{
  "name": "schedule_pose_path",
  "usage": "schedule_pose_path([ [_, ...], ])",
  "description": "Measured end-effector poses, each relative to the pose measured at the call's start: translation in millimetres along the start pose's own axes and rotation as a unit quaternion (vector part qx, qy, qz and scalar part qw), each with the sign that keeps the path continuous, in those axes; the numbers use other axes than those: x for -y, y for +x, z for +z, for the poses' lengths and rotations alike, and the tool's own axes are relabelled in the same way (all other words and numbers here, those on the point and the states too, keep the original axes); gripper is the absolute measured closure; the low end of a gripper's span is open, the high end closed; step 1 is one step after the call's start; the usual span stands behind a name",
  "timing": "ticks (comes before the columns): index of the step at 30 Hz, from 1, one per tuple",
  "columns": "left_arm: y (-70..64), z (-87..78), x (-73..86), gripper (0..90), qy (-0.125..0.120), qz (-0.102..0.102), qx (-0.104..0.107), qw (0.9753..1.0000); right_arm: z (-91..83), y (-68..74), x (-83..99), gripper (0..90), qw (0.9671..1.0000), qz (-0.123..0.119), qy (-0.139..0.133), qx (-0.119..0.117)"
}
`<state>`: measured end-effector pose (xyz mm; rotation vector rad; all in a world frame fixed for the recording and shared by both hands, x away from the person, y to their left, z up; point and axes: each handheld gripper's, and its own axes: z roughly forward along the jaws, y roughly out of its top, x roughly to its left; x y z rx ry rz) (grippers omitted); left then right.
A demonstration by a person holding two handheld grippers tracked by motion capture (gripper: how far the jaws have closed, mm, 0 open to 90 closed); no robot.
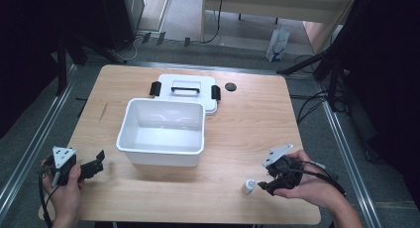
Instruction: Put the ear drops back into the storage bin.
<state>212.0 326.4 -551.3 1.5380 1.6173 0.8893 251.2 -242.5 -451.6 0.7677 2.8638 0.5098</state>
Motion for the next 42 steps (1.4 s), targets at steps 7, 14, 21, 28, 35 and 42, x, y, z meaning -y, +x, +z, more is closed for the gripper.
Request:
schedule_pose_path([
  [7, 0.3, 0.2, -0.2, 0.0, 0.002, -0.001, 0.000, 1.0000, -0.9, 8.8, -8.5, 48.2, 0.9996, -0.016, -0.002, -0.022],
  [14, 0.3, 0.2, -0.2, 0.0, 0.002, -0.001, 0.000, 1.0000, 9.1, 19.6, -17.6, 56.4, 0.9979, -0.048, 0.029, -0.032],
  [21, 0.7, 0.2, -0.2, 0.0, 0.002, -0.002, 0.001, 1.0000, 16.4, 21.6, -23.5, 63.1, 0.9964, -0.057, 0.047, -0.042],
  [28, 0.4, 0.5, -0.4, 0.0, 0.004, 0.000, 0.001, 1.0000, 20.2, 19.9, -29.0, 66.4, 0.9958, -0.060, 0.053, -0.043],
  [35, 0.3, 0.5, -0.4, 0.0, 0.004, 0.000, 0.001, 1.0000, 17.9, 16.5, -34.1, 71.8, 0.9945, -0.075, 0.060, -0.043],
  [42, 0.7, 0.6, -0.4, 0.0, 0.004, -0.002, 0.002, 1.0000, 17.0, 11.3, -40.5, 71.9, 0.9940, -0.081, 0.056, -0.047],
])
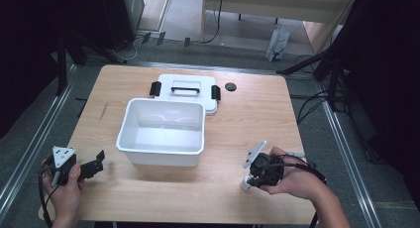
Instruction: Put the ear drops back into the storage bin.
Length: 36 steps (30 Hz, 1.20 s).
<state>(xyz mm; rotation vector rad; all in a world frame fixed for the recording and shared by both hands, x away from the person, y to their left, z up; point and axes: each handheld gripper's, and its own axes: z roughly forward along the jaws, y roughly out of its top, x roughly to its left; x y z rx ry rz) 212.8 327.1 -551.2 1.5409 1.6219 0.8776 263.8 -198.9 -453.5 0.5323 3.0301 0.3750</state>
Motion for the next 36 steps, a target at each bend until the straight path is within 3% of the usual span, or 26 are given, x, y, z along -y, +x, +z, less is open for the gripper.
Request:
schedule_pose_path([
  [7, -0.7, 0.1, 0.1, 0.0, -0.001, 0.005, 0.001, 1.0000, -8.6, -12.4, -13.6, 71.9, 0.9998, -0.014, -0.007, 0.010],
  [17, -0.8, -0.6, 0.3, 0.0, -0.003, 0.008, 0.003, 1.0000, -24.0, -28.1, -37.8, 71.8, 0.9993, -0.014, -0.023, 0.024],
  [36, -1.7, -0.6, 0.3, 0.0, -0.003, 0.012, 0.005, 0.9999, -37.5, -53.8, -83.6, 71.9, 0.9992, -0.020, -0.030, 0.015],
])
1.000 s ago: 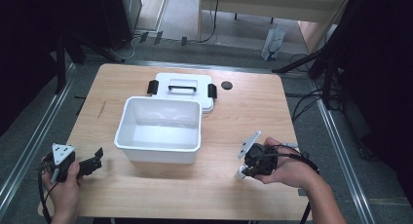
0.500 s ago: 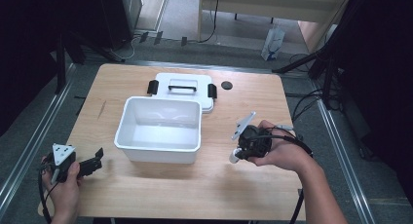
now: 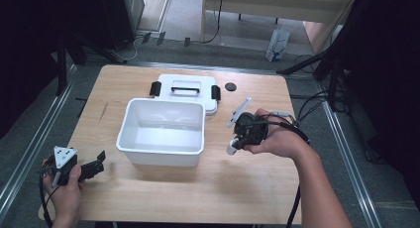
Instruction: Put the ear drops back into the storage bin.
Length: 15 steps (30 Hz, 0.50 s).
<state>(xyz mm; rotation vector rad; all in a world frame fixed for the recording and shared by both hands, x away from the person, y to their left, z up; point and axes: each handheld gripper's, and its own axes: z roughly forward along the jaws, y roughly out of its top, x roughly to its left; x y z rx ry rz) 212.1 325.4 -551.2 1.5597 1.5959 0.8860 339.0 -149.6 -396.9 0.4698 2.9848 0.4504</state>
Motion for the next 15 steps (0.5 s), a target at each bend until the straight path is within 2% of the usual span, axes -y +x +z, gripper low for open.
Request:
schedule_pose_path([
  [15, 0.0, 0.3, -0.1, 0.0, 0.001, -0.001, -0.001, 1.0000, -11.2, -18.5, -31.5, 71.9, 0.9999, 0.002, 0.012, -0.002],
])
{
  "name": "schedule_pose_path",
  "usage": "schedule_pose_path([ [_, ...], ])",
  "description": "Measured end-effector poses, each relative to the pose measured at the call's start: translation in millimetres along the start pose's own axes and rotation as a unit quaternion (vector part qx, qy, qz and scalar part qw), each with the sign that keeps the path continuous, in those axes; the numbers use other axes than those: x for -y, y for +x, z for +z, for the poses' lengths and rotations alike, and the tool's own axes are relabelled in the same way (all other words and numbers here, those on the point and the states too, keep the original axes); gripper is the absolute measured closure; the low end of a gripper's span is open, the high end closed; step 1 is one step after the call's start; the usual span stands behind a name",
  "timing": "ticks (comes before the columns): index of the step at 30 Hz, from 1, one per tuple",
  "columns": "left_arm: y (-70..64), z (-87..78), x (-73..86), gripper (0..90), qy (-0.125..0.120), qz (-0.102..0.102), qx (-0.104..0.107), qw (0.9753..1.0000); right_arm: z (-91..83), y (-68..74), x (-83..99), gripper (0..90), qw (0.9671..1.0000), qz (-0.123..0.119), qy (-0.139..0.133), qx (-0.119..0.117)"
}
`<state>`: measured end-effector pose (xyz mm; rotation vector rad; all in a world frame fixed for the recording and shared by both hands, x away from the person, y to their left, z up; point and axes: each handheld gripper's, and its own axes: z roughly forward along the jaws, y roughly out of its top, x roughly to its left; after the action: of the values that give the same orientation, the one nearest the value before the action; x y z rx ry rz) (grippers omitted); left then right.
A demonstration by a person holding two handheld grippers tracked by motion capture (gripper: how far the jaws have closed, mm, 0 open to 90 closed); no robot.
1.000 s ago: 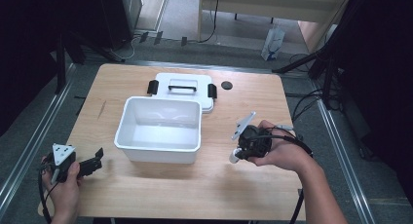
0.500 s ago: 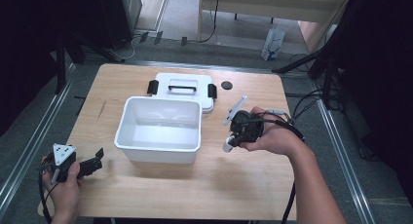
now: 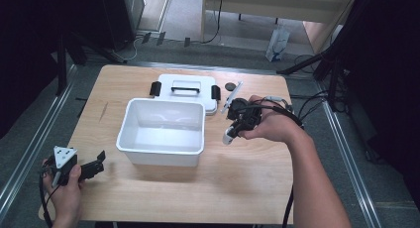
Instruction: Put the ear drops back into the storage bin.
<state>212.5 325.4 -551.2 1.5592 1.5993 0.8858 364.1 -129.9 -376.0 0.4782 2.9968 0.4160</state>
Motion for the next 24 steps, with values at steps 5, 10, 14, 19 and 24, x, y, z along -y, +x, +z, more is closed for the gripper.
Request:
schedule_pose_path([
  [5, -0.4, 0.2, 0.0, 0.0, 0.000, 0.000, 0.000, 1.0000, -6.2, -4.4, -13.5, 71.9, 1.0000, -0.004, 0.001, 0.002],
  [10, -0.2, 0.2, 0.0, 0.0, -0.001, 0.001, 0.001, 1.0000, -14.5, -8.6, -24.8, 71.9, 1.0000, -0.005, -0.001, 0.003],
  [14, -0.3, 0.2, -0.3, 0.0, 0.003, 0.003, 0.002, 1.0000, -22.7, -9.4, -34.8, 71.9, 0.9999, -0.011, 0.001, 0.002],
  [19, -0.3, 0.1, -0.3, 0.0, 0.003, 0.004, 0.003, 1.0000, -32.5, -7.6, -47.9, 71.9, 0.9998, -0.018, -0.004, 0.006],
  [24, -0.4, -0.1, -0.2, 0.0, 0.003, 0.007, 0.001, 1.0000, -42.9, -3.2, -64.8, 71.9, 0.9994, -0.031, -0.008, 0.010],
])
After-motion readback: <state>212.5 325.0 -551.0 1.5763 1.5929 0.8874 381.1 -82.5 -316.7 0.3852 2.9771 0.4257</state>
